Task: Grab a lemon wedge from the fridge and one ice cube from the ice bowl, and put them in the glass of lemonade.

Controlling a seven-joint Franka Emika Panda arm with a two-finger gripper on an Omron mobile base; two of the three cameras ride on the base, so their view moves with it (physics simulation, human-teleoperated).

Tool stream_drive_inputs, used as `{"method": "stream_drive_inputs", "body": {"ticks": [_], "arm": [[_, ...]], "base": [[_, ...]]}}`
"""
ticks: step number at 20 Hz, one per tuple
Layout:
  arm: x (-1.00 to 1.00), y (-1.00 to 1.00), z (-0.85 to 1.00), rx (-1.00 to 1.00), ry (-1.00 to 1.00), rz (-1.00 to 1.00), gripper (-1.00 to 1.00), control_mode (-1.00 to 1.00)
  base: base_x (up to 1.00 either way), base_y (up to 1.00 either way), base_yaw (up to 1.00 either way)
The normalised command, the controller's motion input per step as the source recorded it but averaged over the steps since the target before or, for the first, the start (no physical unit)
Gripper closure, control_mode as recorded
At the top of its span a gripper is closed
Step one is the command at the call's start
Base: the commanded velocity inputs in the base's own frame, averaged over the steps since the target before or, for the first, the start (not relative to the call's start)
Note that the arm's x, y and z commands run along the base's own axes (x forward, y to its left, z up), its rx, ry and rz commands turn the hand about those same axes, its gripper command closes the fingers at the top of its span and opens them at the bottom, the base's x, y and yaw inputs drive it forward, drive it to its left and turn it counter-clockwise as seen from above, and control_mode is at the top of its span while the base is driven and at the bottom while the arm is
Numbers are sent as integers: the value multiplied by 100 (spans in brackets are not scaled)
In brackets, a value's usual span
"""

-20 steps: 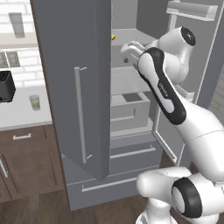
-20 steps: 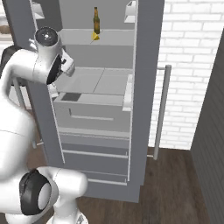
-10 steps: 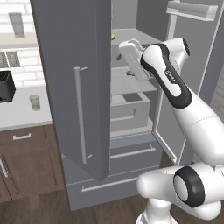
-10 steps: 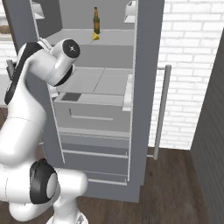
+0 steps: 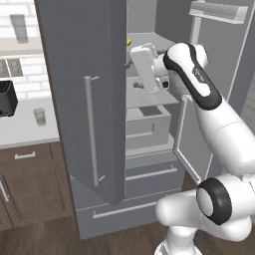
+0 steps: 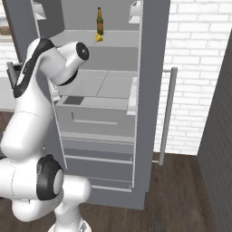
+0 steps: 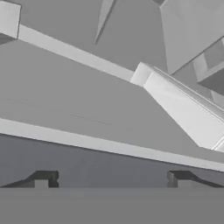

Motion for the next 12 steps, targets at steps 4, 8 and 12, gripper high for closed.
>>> {"method": "stream_drive_inputs", "body": {"ticks": [4,8,12], "arm": [[0,-4,0,16,0,17,-100,-100],[17,-12,0,14,0,11,-100,-100],[47,0,0,5,0,4,-100,-100]], "base": [[0,0,0],[0,0,0],[0,0,0]]}}
